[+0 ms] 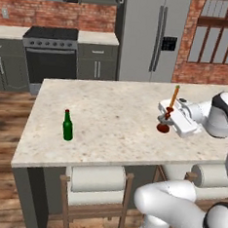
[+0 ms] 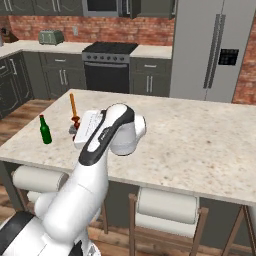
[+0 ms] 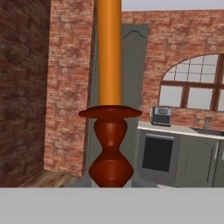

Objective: Get the candle and the beer from the cabinet and move them to the dining counter.

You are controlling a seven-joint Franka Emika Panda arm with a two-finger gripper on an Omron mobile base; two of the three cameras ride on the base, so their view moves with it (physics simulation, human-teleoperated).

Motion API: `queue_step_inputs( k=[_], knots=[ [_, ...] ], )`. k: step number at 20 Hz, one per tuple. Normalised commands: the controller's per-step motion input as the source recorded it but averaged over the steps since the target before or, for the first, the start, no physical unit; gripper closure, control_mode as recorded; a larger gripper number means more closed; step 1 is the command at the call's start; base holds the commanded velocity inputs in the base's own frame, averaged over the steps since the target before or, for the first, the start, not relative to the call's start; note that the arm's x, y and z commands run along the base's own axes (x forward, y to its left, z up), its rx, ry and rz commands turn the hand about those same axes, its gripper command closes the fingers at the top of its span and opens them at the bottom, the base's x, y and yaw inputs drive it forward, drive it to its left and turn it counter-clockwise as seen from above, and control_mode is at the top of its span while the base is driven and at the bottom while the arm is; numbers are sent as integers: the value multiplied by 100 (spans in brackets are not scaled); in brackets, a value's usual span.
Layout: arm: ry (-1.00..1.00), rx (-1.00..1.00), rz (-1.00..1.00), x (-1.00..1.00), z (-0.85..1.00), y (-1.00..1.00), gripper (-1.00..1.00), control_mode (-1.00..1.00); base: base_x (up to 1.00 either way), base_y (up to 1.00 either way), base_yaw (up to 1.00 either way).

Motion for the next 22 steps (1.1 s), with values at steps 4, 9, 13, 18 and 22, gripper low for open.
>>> queue_step_inputs(
  k=[4,9,13,18,22],
  knots=[
    [0,1,0,75,-40,24,100,-100,0,0,0],
    [0,4,0,73,-50,24,100,-100,0,0,0],
    [0,4,0,71,-55,23,100,-100,0,0,0],
    [0,2,0,63,-50,21,100,-100,0,0,0],
    [0,0,-2,24,-25,11,100,-100,0,0,0]
  ],
)
